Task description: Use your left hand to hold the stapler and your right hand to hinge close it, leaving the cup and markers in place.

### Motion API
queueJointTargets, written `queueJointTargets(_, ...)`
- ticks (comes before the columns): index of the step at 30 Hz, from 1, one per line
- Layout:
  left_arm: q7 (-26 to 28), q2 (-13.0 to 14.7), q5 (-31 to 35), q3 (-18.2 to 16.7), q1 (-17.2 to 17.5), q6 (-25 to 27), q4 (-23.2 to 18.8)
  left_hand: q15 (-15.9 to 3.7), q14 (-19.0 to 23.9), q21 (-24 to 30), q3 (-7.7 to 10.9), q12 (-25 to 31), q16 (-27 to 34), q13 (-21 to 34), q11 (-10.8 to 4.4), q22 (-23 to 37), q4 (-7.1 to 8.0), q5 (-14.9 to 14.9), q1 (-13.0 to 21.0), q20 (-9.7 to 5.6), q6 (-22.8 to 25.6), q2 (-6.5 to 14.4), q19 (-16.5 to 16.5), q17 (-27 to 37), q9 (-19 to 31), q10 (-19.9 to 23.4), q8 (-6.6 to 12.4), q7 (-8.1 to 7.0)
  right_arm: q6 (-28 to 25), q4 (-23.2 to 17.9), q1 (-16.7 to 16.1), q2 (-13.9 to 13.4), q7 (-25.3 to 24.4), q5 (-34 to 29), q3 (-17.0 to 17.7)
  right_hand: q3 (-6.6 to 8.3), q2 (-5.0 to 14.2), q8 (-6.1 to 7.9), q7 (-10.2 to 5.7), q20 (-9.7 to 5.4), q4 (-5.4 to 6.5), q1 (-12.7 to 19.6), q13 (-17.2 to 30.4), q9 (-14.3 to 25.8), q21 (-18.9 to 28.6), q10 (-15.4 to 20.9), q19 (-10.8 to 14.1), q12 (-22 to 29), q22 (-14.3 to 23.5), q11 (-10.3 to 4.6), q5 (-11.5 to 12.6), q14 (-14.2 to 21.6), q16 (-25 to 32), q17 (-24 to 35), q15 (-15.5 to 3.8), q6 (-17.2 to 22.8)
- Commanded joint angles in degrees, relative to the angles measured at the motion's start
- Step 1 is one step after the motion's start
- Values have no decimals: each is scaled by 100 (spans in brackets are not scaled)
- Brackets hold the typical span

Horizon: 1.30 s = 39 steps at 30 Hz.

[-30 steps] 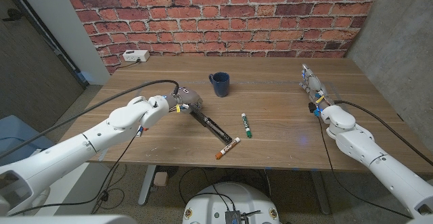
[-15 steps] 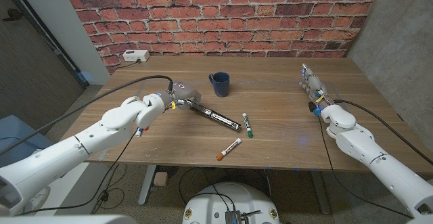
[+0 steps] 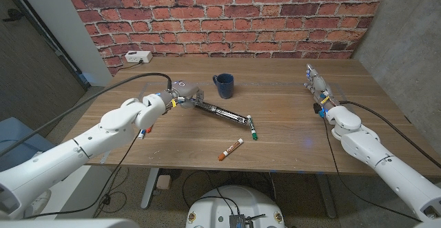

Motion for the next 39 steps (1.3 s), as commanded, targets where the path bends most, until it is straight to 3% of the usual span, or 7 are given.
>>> queueJointTargets(1,438,-158,-582,-102,144,-30,141,-1171,371,44,176,129,-3,1096,-51,10,120,-4,54,-63,19,95,-31,40,886,52,32,25,-32,-31,3,2,-35,-14,-7,-26,58,17,8,9,-20,-13,6,13,3,-11,50,27,17,-32,-25,-26,45,16,-5,21)
queueJointTargets(2,491,-166,-600,-99,156,-36,153,-1164,377,451,461,168,176,1120,161,310,202,244,154,-21,72,-97,-205,2,903,143,200,75,-27,-29,2,5,-36,-10,-4,-26,58,16,11,8,-21,-12,6,13,2,-11,48,27,17,-30,-25,-25,45,16,-5,20)
queueJointTargets(3,552,-173,-613,-98,171,-41,160,-1161,389,462,446,165,170,1119,108,302,196,217,141,-37,81,-102,-194,4,894,134,203,65,-19,-24,3,3,-29,-14,-6,-27,57,17,9,9,-21,-12,6,13,2,-11,49,27,17,-39,-25,-26,45,16,-5,21)
queueJointTargets(27,829,-461,-1582,-119,309,131,63,-1161,389,463,445,166,169,1119,106,301,196,216,141,-38,85,-103,-193,4,894,134,204,66,98,105,48,-35,152,23,20,-32,70,18,11,3,-32,-1,6,13,0,16,51,36,16,-19,-25,-12,48,13,3,37)
queueJointTargets(28,840,-482,-1647,-132,318,142,63,-1164,472,537,472,83,141,1066,100,246,149,173,96,-91,431,-130,-95,21,835,234,329,201,108,98,46,-53,159,3,18,-32,72,18,13,4,-32,0,6,13,1,14,52,35,16,-19,-25,-11,49,13,2,38)
queueJointTargets(33,968,-604,-1929,-175,350,156,81,-1165,473,537,471,83,141,1066,98,245,147,172,97,-91,433,-132,-94,21,834,235,329,204,135,89,37,-91,167,-23,32,-36,71,20,9,7,-33,-2,6,13,0,34,53,43,16,-10,-26,-7,50,13,4,45)
queueJointTargets(39,1079,-642,-1769,-29,298,185,34,-1165,473,537,471,83,141,1066,98,245,147,172,97,-91,433,-132,-94,21,834,235,329,204,200,78,18,-130,198,-63,37,-37,75,31,12,4,-37,4,7,13,-1,63,51,53,16,13,-27,-2,51,12,13,78)
